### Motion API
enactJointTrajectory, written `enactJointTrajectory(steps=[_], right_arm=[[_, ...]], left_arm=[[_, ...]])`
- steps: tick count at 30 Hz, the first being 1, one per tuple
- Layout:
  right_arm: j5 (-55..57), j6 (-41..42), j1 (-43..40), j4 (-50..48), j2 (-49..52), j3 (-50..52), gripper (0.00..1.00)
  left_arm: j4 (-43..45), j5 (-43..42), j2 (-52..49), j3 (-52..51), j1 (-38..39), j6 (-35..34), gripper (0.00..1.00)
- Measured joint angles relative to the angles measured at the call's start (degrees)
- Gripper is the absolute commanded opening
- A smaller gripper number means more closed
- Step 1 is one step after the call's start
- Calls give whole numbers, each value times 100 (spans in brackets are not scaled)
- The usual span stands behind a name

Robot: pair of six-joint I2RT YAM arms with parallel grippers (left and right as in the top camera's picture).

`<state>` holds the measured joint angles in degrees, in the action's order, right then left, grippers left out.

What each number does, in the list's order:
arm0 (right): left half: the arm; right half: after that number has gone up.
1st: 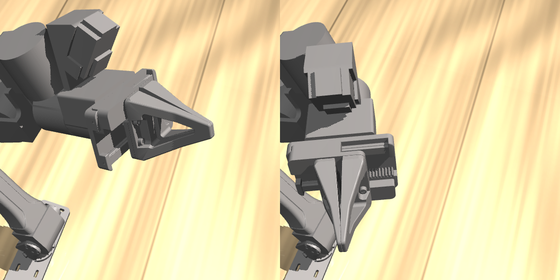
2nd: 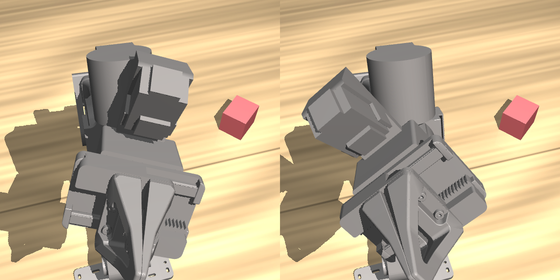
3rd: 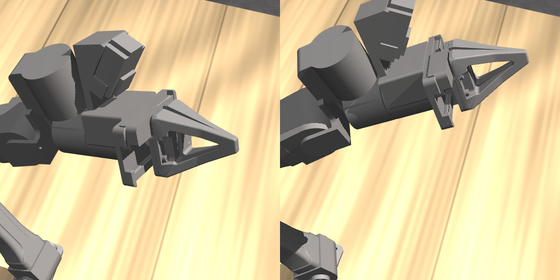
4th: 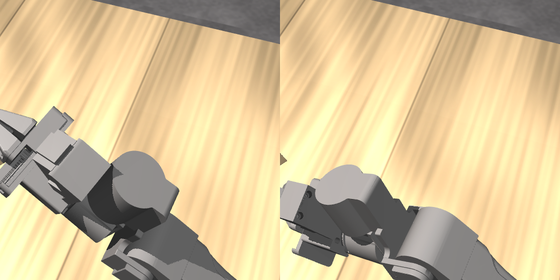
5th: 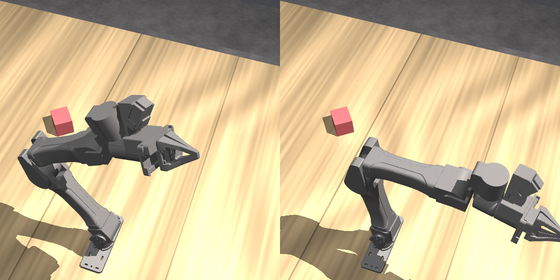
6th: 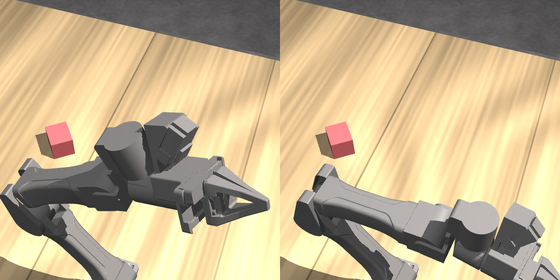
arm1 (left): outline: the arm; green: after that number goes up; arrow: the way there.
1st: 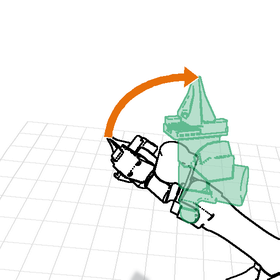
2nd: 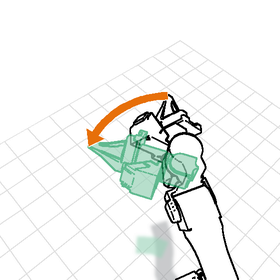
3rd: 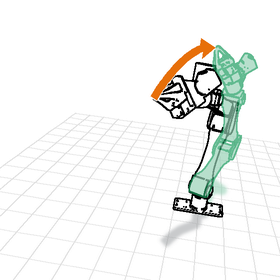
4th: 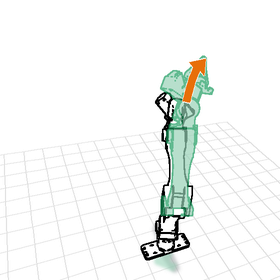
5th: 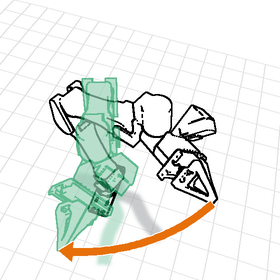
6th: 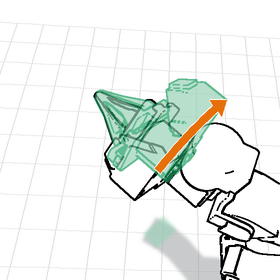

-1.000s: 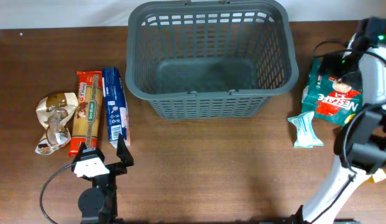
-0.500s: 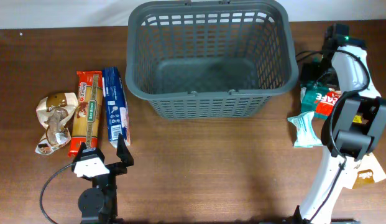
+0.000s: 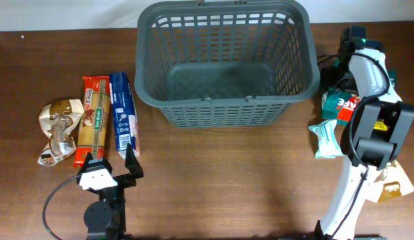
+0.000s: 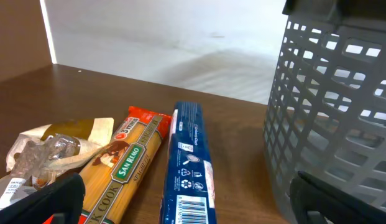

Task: Pack container
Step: 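Reach the right gripper down and grasp the green Nescafe pack, then lift the Nescafe pack and drop it into the grey basket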

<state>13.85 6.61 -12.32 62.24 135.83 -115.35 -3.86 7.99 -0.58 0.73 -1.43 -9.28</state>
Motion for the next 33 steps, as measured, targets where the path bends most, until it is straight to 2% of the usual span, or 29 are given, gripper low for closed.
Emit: enactJointTrajectory(steps=[8, 9, 11, 12, 13, 14, 19, 23, 29, 33], right_arm=[[-192, -76, 11, 387, 177, -380, 100], [-192, -74, 11, 348, 177, -378, 96], [-164, -68, 15, 149, 181, -326, 74], [-90, -48, 17, 46, 181, -278, 44], [11, -74, 11, -107, 164, -168, 9], [7, -70, 4, -166, 125, -96, 4], [48, 26, -52, -337, -26, 116, 4], [-173, 46, -197, 15, -26, -92, 4], [-741, -24, -372, 807, -201, -973, 4], [-1106, -170, -304, 1115, -791, -1694, 4]], left_arm=[[0, 0, 0, 0, -2, 0, 99], [0, 0, 0, 0, 0, 0, 99], [0, 0, 0, 0, 0, 0, 99], [0, 0, 0, 0, 0, 0, 99], [0, 0, 0, 0, 0, 0, 99], [0, 0, 0, 0, 0, 0, 99], [0, 0, 0, 0, 0, 0, 99], [0, 0, 0, 0, 0, 0, 99], [0, 0, 0, 0, 0, 0, 99], [0, 0, 0, 0, -2, 0, 99]])
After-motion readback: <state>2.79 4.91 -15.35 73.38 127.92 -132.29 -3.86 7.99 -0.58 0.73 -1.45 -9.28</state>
